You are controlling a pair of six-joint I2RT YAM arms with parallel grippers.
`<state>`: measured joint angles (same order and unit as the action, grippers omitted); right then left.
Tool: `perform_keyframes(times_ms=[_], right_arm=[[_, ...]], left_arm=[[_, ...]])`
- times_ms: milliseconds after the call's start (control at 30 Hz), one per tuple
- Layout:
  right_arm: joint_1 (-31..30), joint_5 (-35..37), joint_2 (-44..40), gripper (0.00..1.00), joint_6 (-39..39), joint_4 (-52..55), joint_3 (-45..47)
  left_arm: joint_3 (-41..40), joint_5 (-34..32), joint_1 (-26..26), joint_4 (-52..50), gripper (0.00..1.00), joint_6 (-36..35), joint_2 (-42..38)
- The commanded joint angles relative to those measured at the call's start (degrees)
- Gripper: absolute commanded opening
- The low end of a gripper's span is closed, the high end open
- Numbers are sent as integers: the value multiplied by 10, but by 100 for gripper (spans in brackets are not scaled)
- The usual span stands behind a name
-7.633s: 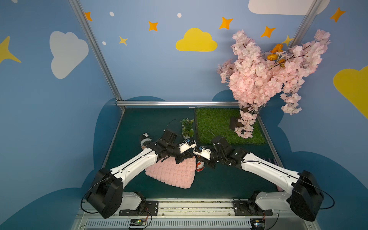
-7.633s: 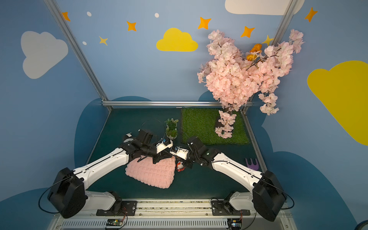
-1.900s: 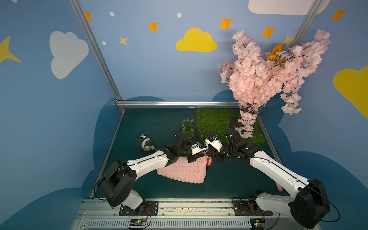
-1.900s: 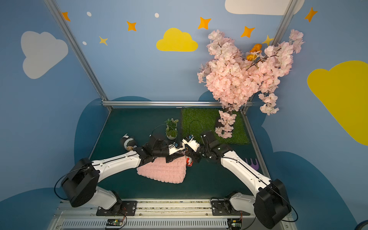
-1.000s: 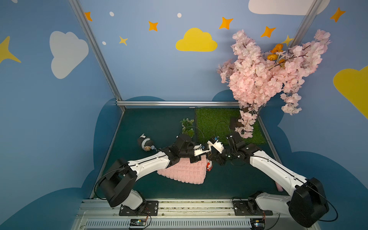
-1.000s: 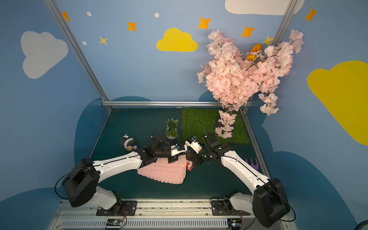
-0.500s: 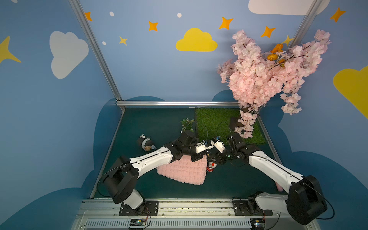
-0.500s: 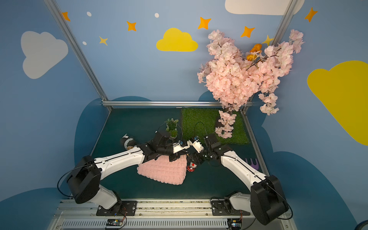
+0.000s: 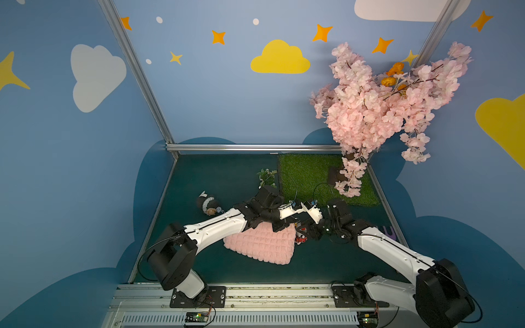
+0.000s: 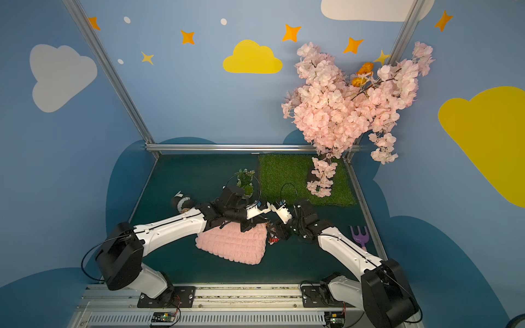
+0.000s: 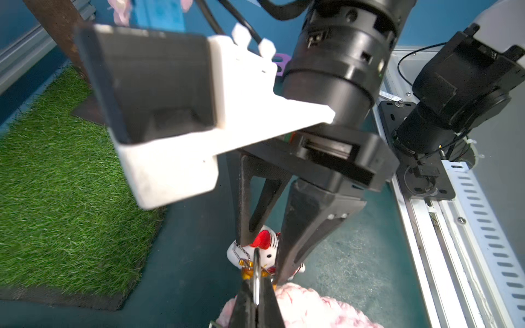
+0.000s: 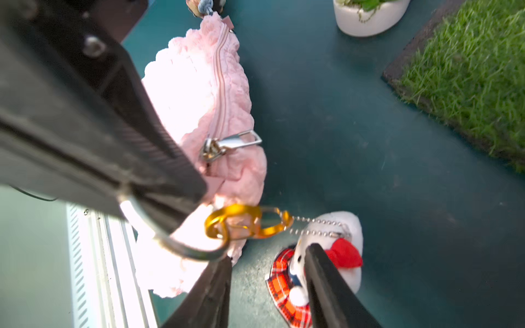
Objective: Remove the decoration from the bag
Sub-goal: Adjust the bag at the center of the board.
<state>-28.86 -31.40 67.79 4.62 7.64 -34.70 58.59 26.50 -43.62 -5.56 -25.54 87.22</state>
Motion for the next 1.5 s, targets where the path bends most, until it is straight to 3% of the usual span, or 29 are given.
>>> perform_keyframes(times_ms=[0,567,767,1133,1467], right_arm=[[4,-17,2,44,24,-26,3],[-32,-86,46,40,35,-85,-22],[-38,-107,57,33,15,-122,-14],[-5,-145,20,45,-4,-103,-15],[0,-207,73,46,20,-126,-42]], left_arm=[[-8,21,11,-30,2,-38,-29],[-40,30,40,-44,2,-115,-74],[-46,41,52,-42,2,-127,-87],[-51,21,59,-57,2,-162,-107],[-40,24,58,-78,2,-171,-111]])
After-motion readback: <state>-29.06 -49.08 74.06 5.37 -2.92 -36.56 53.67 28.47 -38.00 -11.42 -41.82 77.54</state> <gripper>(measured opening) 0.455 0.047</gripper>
